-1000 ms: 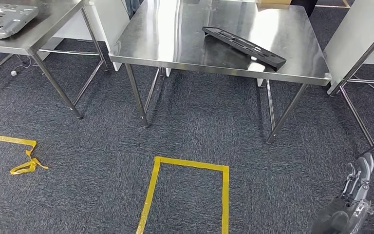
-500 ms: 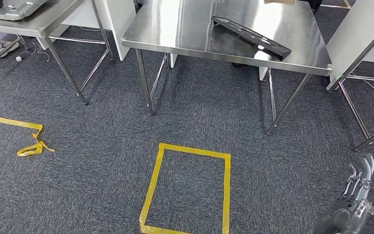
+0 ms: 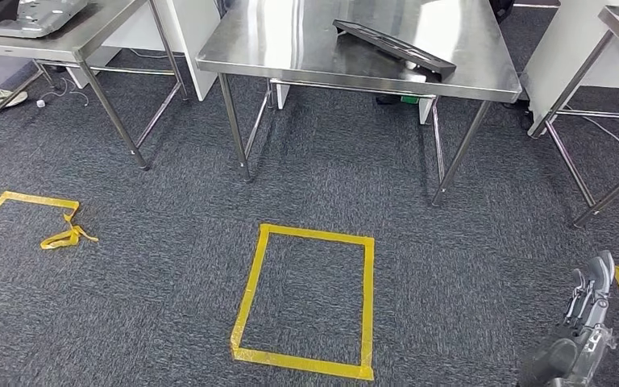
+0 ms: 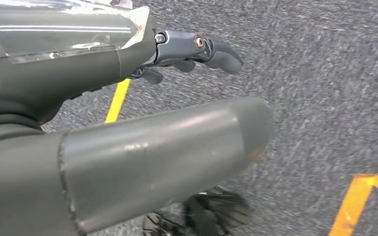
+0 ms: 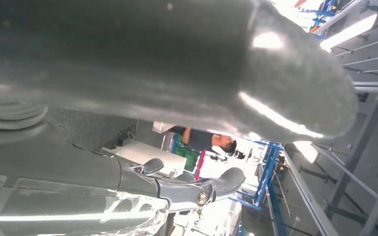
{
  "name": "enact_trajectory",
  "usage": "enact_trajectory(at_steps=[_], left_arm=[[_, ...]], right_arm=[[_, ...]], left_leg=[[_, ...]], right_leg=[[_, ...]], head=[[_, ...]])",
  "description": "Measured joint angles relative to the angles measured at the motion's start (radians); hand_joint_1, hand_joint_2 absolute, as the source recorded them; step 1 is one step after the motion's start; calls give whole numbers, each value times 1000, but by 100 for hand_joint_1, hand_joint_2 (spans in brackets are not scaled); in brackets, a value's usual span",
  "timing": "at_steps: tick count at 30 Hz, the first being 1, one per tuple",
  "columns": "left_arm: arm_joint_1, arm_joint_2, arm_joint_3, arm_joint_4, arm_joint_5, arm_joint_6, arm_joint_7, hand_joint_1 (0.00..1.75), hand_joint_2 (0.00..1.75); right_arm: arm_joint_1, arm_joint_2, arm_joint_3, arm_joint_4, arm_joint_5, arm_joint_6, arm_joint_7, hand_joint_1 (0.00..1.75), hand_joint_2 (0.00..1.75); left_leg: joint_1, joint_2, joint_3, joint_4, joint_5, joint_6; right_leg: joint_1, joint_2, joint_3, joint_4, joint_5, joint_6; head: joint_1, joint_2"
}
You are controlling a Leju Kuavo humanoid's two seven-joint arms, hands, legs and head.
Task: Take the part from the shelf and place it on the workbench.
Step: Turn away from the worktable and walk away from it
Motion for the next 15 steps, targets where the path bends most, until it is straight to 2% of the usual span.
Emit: enact_trajectory(at_steps=[1,2,3,4,5,6,7,8,10,12,14,15], left_arm=[[0,1,0,0,-2,0,0,0,0],[-1,2,0,1,-3,-1,0,0,0],[-1,2,0,1,-4,-1,0,0,0],[-3,3,0,1,-5,-1,0,0,0],[-5,3,0,1,-7,-3,0,0,0],[-8,4,0,1,-9,-5,-1,0,0],[-10,5,-1,2,-12,-7,-2,0,0],[-12,5,-1,2,-15,-9,-3,0,0],[-10,6,-1,4,-18,-11,-5,0,0],[-8,6,-1,7,-18,-12,-5,0,0],[-8,7,-1,8,-19,-12,-5,0,0],[-8,7,-1,8,-19,-12,-5,0,0]], right_arm=[[0,0,0,0,1,0,1,0,0],[0,0,0,0,2,0,2,0,0],[0,0,0,0,4,0,4,0,0],[0,1,0,0,6,0,6,0,0],[0,1,0,0,7,0,7,0,0],[0,0,0,0,9,0,8,0,0],[0,0,0,-1,9,0,8,0,0],[0,0,0,-1,10,0,9,0,0],[1,1,0,-1,9,0,10,0,0],[3,0,-1,-1,9,0,10,0,0],[4,0,-2,-1,8,0,11,0,0],[4,0,-2,-1,8,0,11,0,0]], left_leg=[[0,-1,0,52,-8,-2],[1,-2,12,76,7,-2],[2,-3,41,67,35,-2],[4,-3,87,24,59,-2],[6,-4,143,-42,61,-1],[6,-7,194,-111,49,1],[5,-9,227,-166,29,4],[1,-11,240,-198,14,10],[-2,-9,225,-213,20,32],[-1,-4,205,-218,42,54],[-1,-1,194,-220,53,62],[-1,-1,194,-220,53,62]], right_leg=[[2,-1,-19,5,12,1],[2,-1,-37,12,22,3],[2,-1,-57,21,31,6],[2,-1,-76,33,39,11],[3,-1,-93,47,44,15],[4,-1,-108,59,49,20],[7,-2,-119,69,54,26],[9,-3,-127,73,61,32],[9,-4,-141,75,76,47],[7,0,-160,93,54,50],[6,2,-171,111,28,46],[6,2,-171,111,28,46]], head=[[0,0],[0,0],[0,0],[-1,0],[-1,0],[0,0],[-1,0],[0,0],[1,0],[3,0],[5,0],[5,0]])
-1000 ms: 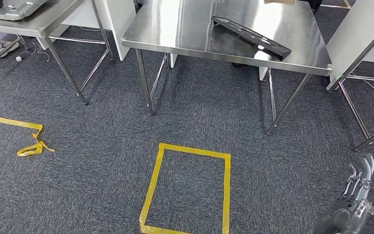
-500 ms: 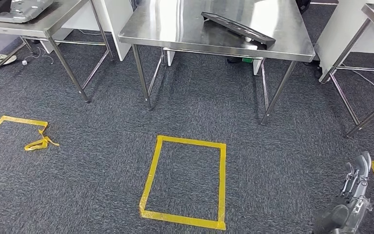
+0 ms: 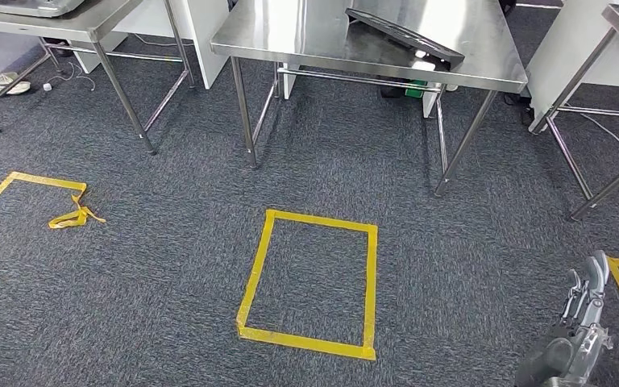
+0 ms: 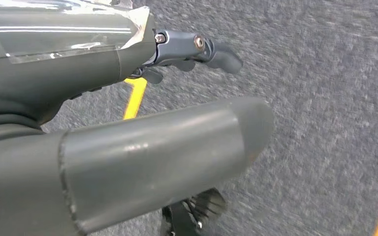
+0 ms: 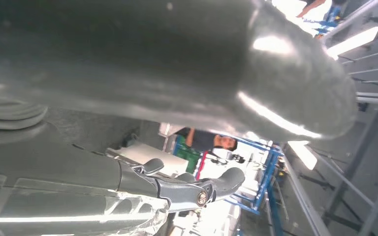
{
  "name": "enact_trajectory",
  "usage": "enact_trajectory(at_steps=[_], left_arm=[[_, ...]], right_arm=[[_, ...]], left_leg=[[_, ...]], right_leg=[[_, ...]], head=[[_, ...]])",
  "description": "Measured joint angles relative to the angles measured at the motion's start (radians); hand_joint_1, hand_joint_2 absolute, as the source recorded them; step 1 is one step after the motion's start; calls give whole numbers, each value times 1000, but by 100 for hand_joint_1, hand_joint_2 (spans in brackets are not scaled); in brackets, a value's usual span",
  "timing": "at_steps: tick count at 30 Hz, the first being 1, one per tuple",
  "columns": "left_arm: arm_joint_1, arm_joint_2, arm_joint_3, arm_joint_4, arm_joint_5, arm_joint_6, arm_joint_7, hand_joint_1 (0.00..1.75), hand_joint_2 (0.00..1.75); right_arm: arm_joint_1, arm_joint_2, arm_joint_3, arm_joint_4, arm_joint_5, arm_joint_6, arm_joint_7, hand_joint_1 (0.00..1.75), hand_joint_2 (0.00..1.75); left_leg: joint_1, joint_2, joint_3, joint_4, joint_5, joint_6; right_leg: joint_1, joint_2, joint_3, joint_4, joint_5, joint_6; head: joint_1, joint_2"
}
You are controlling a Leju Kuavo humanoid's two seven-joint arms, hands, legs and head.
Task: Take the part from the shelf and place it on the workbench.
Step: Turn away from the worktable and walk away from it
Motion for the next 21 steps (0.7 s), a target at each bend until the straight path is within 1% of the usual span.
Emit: enact_trajectory(at_steps=[1,2,3,4,5,6,7,8,9,10,11,12,13,14,15,16,17,18,19,20,21], left_arm=[[0,0,0,0,0,0,0,0,0],[0,1,0,0,0,0,0,0,0],[0,2,0,0,-1,0,0,0,0],[0,3,0,0,-1,-1,-2,0,0],[1,4,0,1,-2,-2,-5,0,0],[1,4,0,2,-2,-4,-8,0,0],[1,4,0,4,-3,-6,-11,0,0],[0,4,0,4,-4,-7,-12,0,0],[0,4,0,5,-5,-8,-13,0,0],[0,5,0,6,-6,-9,-13,0,0],[1,6,0,7,-6,-10,-14,0,0],[2,7,0,8,-7,-11,-14,0,0],[2,8,0,8,-7,-12,-13,0,0],[3,8,0,9,-8,-13,-13,0,0],[3,8,0,10,-9,-14,-13,0,0],[4,9,0,11,-11,-16,-13,0,0],[4,10,0,12,-13,-17,-13,0,0],[5,11,0,13,-16,-17,-13,0,0],[5,12,0,13,-17,-18,-13,0,0],[5,13,-1,14,-19,-18,-13,0,0],[4,14,-1,14,-20,-18,-13,0,0]], right_arm=[[0,0,0,0,0,0,0,0,0],[0,0,-1,0,0,0,0,0,0],[0,0,-2,1,0,0,1,0,0],[-1,-1,-4,4,3,4,9,0,0],[-5,-3,-6,8,8,11,21,0,0],[-11,-5,-9,14,14,21,36,0,0],[-20,-8,-13,21,22,33,53,0,0],[-29,-12,-18,29,28,44,65,0,0],[-35,-15,-24,38,33,53,74,0,0],[-40,-17,-30,46,36,61,81,0,0],[-44,-19,-35,54,39,68,86,0,0],[-47,-20,-38,61,41,75,90,0,0],[-52,-21,-40,68,43,83,95,0,0],[-56,-23,-43,76,44,92,101,0,0],[-60,-25,-46,85,44,101,108,0,0],[-63,-27,-50,95,42,110,113,0,0],[-67,-29,-54,105,38,118,118,0,0],[-70,-31,-58,115,35,123,121,0,0],[-73,-32,-62,124,33,126,123,0,0],[-77,-34,-64,131,32,128,123,0,0],[-81,-35,-66,138,32,128,124,0,0]], left_leg=[[0,0,0,0,0,0],[0,0,-8,0,5,2],[-1,2,-27,0,19,2],[-1,4,-51,1,41,0],[-2,6,-75,2,63,-3],[-4,7,-94,4,82,-9],[-6,8,-102,5,95,-16],[-8,9,-104,5,103,-22],[-9,10,-105,4,110,-28],[-8,10,-107,4,115,-34],[-6,8,-110,11,108,-38],[-4,6,-120,34,86,-43],[-2,4,-137,79,49,-47],[-2,1,-160,142,3,-52],[-1,0,-183,211,-37,-56],[-1,-1,-197,264,-60,-59],[0,-2,-196,286,-64,-61],[1,-2,-174,267,-47,-62],[3,-4,-135,213,-20,-62],[6,-10,-89,141,4,-62],[8,-20,-49,78,21,-59]], right_leg=[[0,0,0,1,-2,0],[0,1,-10,32,-27,-4],[-1,2,-22,100,-55,-1],[-3,3,6,118,-66,7],[-5,4,52,110,-79,12],[-4,4,117,55,-73,18],[-2,5,182,-40,-66,16],[1,5,207,-84,-76,7],[5,5,213,-104,-80,0],[1,5,209,-107,-78,-8],[-4,4,206,-107,-73,-16],[-8,3,202,-108,-66,-27],[-12,1,196,-109,-59,-36],[-11,0,189,-108,-53,-42],[-10,0,182,-108,-48,-45],[-9,1,175,-107,-43,-45],[-8,2,170,-106,-39,-44],[-9,4,166,-104,-36,-42],[-9,7,165,-101,-34,-41],[-10,10,163,-96,-34,-39],[-8,14,157,-89,-34,-36]], head=[[0,0],[1,0],[2,0],[3,0],[4,0],[4,0],[3,0],[3,0],[2,0],[2,0],[2,0],[1,0],[-1,0],[-2,0],[-4,0],[-4,0],[-4,0],[-4,0],[-4,0],[-4,0],[-3,0]])
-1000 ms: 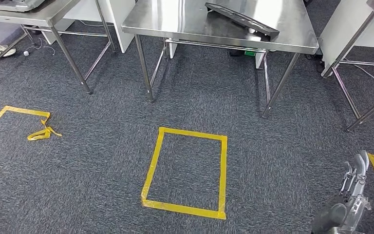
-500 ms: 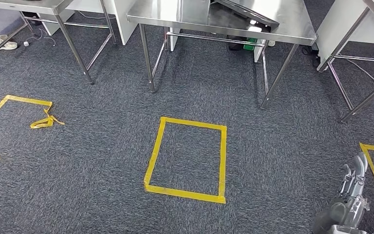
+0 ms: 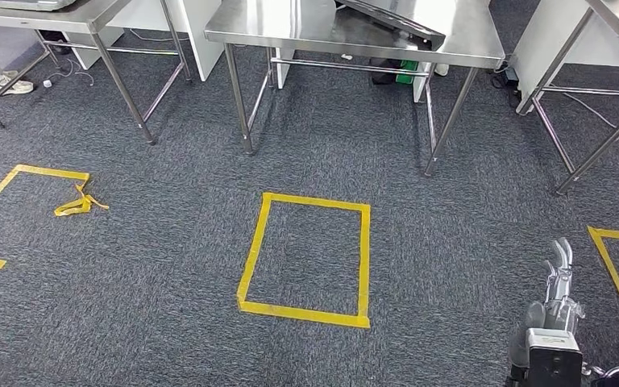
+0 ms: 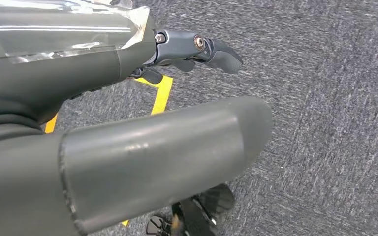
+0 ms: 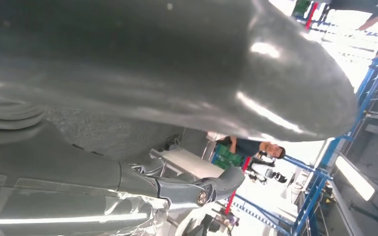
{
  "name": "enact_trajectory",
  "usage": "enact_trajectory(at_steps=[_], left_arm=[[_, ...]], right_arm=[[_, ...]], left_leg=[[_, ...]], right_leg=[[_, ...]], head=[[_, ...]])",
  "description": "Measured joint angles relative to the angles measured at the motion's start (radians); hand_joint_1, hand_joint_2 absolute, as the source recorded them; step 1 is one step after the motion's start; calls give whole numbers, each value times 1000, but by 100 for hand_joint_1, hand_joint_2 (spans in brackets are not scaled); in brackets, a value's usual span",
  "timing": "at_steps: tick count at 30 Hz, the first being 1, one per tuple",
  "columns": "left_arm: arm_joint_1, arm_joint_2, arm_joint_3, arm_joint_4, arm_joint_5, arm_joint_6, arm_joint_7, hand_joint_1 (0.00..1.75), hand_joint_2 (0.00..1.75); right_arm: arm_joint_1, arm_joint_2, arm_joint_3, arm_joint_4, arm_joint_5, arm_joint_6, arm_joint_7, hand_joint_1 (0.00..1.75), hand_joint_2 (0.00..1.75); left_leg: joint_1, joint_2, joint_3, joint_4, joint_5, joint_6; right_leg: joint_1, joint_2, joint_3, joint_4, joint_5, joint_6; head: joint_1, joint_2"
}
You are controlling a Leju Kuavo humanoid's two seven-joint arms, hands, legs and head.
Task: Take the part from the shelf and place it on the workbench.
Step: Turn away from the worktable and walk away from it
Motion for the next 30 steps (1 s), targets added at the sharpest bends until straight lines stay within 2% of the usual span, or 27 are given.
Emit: enact_trajectory(at_steps=[1,2,4,6,7,10,11,12,13,14,15,16,17,19,20,22,24,25,26,28,29,30], left_arm=[[0,1,0,0,0,0,0,0,0],[0,1,0,1,-1,0,0,0,0],[1,0,-1,2,-1,0,0,0,0],[0,0,-1,2,-1,0,0,0,0],[-1,0,-2,2,-1,0,0,0,0],[-1,2,-2,3,-1,0,0,0,0],[0,2,-2,3,-1,0,0,0,0],[0,2,-2,3,-1,0,0,0,0],[0,2,-2,4,-1,0,0,0,0],[-1,1,-2,4,-1,0,0,0,0],[-1,1,-2,4,-1,0,0,0,0],[-2,2,-2,4,-1,0,0,0,0],[-2,2,-2,4,-1,0,0,0,0],[-2,4,-3,4,-2,1,0,0,0],[-2,4,-3,4,-4,1,0,0,0],[-2,5,-3,4,-8,1,0,0,0],[-3,4,-3,5,-11,1,-1,0,0],[-4,3,-3,5,-11,1,-1,0,0],[-5,2,-3,5,-12,1,-1,0,0],[-7,2,-3,5,-14,0,-1,0,0],[-6,1,-3,6,-15,0,-1,0,0],[-6,0,-3,7,-17,0,-1,0,0]], right_arm=[[-4,-1,-2,5,0,0,0,0,0],[-7,-2,-3,10,0,0,0,0,0],[-10,-4,-6,17,1,0,0,0,0],[-12,-7,-10,22,1,0,0,0,0],[-14,-8,-12,24,1,0,0,0,0],[-18,-10,-15,33,1,0,0,0,0],[-17,-10,-15,36,1,0,0,0,0],[-17,-10,-15,39,1,0,0,0,0],[-17,-11,-15,41,1,0,0,0,0],[-17,-11,-15,42,1,0,0,0,0],[-18,-11,-15,43,2,0,0,0,0],[-18,-11,-15,44,5,0,1,0,0],[-19,-11,-16,45,10,0,2,0,0],[-18,-11,-16,46,25,-1,7,0,0],[-18,-11,-16,47,33,-1,10,0,0],[-19,-10,-16,47,43,-3,14,0,0],[-20,-9,-19,47,50,-5,16,0,0],[-22,-9,-20,47,53,-5,16,0,0],[-22,-8,-23,48,56,-6,17,0,0],[-23,-8,-28,51,62,-8,20,0,0],[-22,-7,-30,52,67,-9,23,0,0],[-21,-7,-32,54,72,-9,26,0,0]], left_leg=[[1,-8,24,-43,6,3],[-1,-14,33,-62,3,8],[-4,-9,28,-68,4,22],[-3,0,23,-74,10,36],[-1,5,21,-77,14,42],[-3,24,9,-77,19,51],[-4,29,7,-76,20,52],[-4,34,7,-76,20,52],[-4,38,8,-76,21,52],[-3,41,10,-76,21,50],[-6,44,11,-75,21,46],[-8,45,11,-75,22,42],[-11,46,10,-74,20,42],[-14,46,8,-73,21,52],[-14,45,8,-74,22,58],[-13,44,10,-81,29,60],[-5,41,34,-131,53,65],[0,39,50,-165,70,69],[7,37,64,-194,87,66],[15,30,67,-214,101,55],[20,24,63,-214,103,45],[28,17,58,-211,103,35]], right_leg=[[2,4,-6,6,0,4],[4,7,-14,10,1,11],[6,14,-25,14,4,24],[5,13,-42,36,-7,31],[4,11,-63,77,-28,30],[1,7,-165,279,-108,26],[0,7,-182,314,-114,30],[0,5,-177,304,-103,38],[-1,3,-151,254,-79,47],[-1,-3,-111,177,-48,56],[0,-8,-75,103,-21,59],[2,-11,-49,50,-2,56],[1,-13,-36,21,8,52],[1,-12,-34,15,14,42],[1,-12,-33,14,15,41],[-2,-13,-30,5,21,42],[1,-16,-25,-8,27,44],[4,-15,-28,-1,20,43],[4,-13,-43,29,3,42],[-8,-8,-99,138,-46,43],[-17,-7,-124,187,-62,50],[-27,-7,-134,206,-63,63]], head=[[0,0],[0,0],[1,0],[4,0],[5,0],[9,0],[9,0],[9,0],[9,0],[9,0],[10,0],[9,0],[9,0],[8,0],[7,0],[7,0],[5,0],[4,0],[4,0],[6,0],[6,0],[6,0]])
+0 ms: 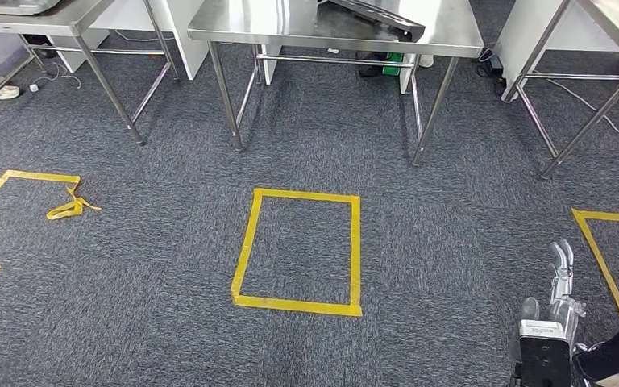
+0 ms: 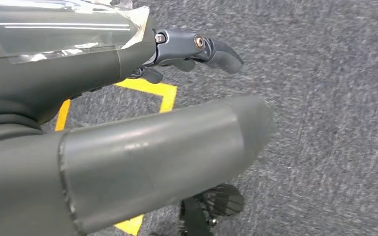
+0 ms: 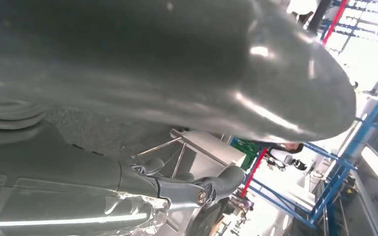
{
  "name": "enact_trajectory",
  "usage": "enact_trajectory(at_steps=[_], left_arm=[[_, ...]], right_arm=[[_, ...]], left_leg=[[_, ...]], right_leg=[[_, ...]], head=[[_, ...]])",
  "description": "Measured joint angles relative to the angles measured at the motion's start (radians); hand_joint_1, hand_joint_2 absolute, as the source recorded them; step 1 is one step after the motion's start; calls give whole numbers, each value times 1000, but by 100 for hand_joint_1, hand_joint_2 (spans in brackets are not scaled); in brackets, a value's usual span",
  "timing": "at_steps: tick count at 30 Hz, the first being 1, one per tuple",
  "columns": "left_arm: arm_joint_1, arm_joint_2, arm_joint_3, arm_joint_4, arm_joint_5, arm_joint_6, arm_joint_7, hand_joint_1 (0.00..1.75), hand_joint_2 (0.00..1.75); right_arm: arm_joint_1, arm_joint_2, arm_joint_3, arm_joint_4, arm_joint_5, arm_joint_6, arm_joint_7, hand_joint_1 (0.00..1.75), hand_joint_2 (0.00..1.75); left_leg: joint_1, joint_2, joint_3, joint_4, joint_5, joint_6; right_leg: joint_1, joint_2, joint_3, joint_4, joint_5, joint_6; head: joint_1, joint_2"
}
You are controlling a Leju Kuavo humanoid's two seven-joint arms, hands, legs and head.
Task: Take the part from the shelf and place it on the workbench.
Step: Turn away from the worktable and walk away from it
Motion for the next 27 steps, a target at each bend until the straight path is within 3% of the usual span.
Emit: enact_trajectory(at_steps=[1,3,4,5,7,8,10,11,13,14,15,16,18,20,21,22,24,25,27], left_arm=[[0,-1,0,1,-1,0,0,0,0],[1,-1,0,2,-1,1,1,0,0],[1,1,0,2,-1,2,2,0,0],[0,3,0,1,-1,4,2,0,0],[1,4,0,2,-1,6,2,0,0],[2,4,0,2,-1,6,2,0,0],[5,3,0,3,-1,6,3,0,0],[5,2,0,3,-2,6,3,0,0],[5,2,-1,3,-2,6,2,0,0],[5,2,-1,3,-2,6,2,0,0],[5,2,-1,3,-2,6,2,0,0],[5,2,-1,3,-2,6,2,0,0],[5,2,-1,3,-2,6,2,0,0],[3,1,-1,3,-2,7,2,0,0],[1,1,-1,3,-2,7,2,0,0],[0,0,-1,3,-2,7,2,0,0],[1,1,0,3,-2,8,2,0,0],[1,1,0,3,-2,8,2,0,0],[1,2,0,3,-2,10,2,0,0]], right_arm=[[0,1,-2,1,5,1,2,0,0],[-1,4,-6,3,12,5,7,0,0],[-2,6,-8,6,15,7,8,0,0],[-3,7,-9,8,17,9,9,0,0],[-3,10,-11,10,21,9,10,0,0],[-4,11,-12,9,22,10,10,0,0],[-6,14,-12,9,24,12,9,0,0],[-7,14,-13,9,24,13,9,0,0],[-6,15,-13,9,23,16,8,0,0],[-6,16,-14,9,22,18,8,0,0],[-6,17,-14,9,22,19,8,0,0],[-7,18,-14,10,22,20,8,0,0],[-7,20,-14,10,21,21,8,0,0],[-8,20,-14,10,21,23,8,0,0],[-9,21,-13,10,20,24,7,0,0],[-10,21,-13,10,18,24,7,0,0],[-14,21,-12,10,12,22,6,0,0],[-16,21,-11,11,8,21,5,0,0],[-18,19,-11,14,3,19,4,0,0]], left_leg=[[10,-8,-6,7,-1,-13],[31,-26,-22,37,-11,-46],[39,-34,-33,58,-21,-64],[43,-40,-42,74,-29,-79],[44,-46,-51,87,-37,-94],[45,-48,-52,85,-35,-96],[45,-32,-69,114,-55,-88],[41,-21,-94,163,-85,-81],[25,-5,-168,317,-163,-61],[17,-4,-200,387,-190,-52],[11,-4,-216,424,-198,-43],[5,-4,-214,422,-187,-33],[-5,14,-158,317,-129,-12],[-16,50,-100,203,-90,-9],[-21,60,-87,174,-84,-12],[-26,57,-86,168,-85,-15],[-32,34,-88,165,-80,-6],[-33,24,-87,163,-77,1],[-34,4,-89,160,-72,15]], right_leg=[[-11,0,10,-20,15,19],[-32,10,71,-129,60,63],[-37,20,91,-170,71,73],[-40,28,99,-185,73,67],[-36,31,89,-165,61,29],[-32,25,86,-157,61,11],[-25,14,82,-156,67,-10],[-19,8,78,-158,72,-18],[-9,-6,73,-161,77,-29],[-3,-15,72,-161,77,-32],[2,-23,72,-161,76,-34],[6,-32,73,-161,75,-35],[11,-46,77,-161,73,-37],[23,-58,81,-159,67,-33],[29,-65,84,-160,65,-29],[34,-73,86,-162,64,-24],[29,-82,89,-163,61,-16],[26,-72,84,-152,52,-13],[21,-33,43,-62,5,-16]], head=[[-1,0],[2,0],[10,0],[15,0],[11,0],[-1,0],[-19,0],[-24,0],[-30,0],[-30,0],[-30,0],[-30,0],[-31,0],[-30,0],[-27,0],[-25,0],[-21,0],[-21,0],[-18,0]])
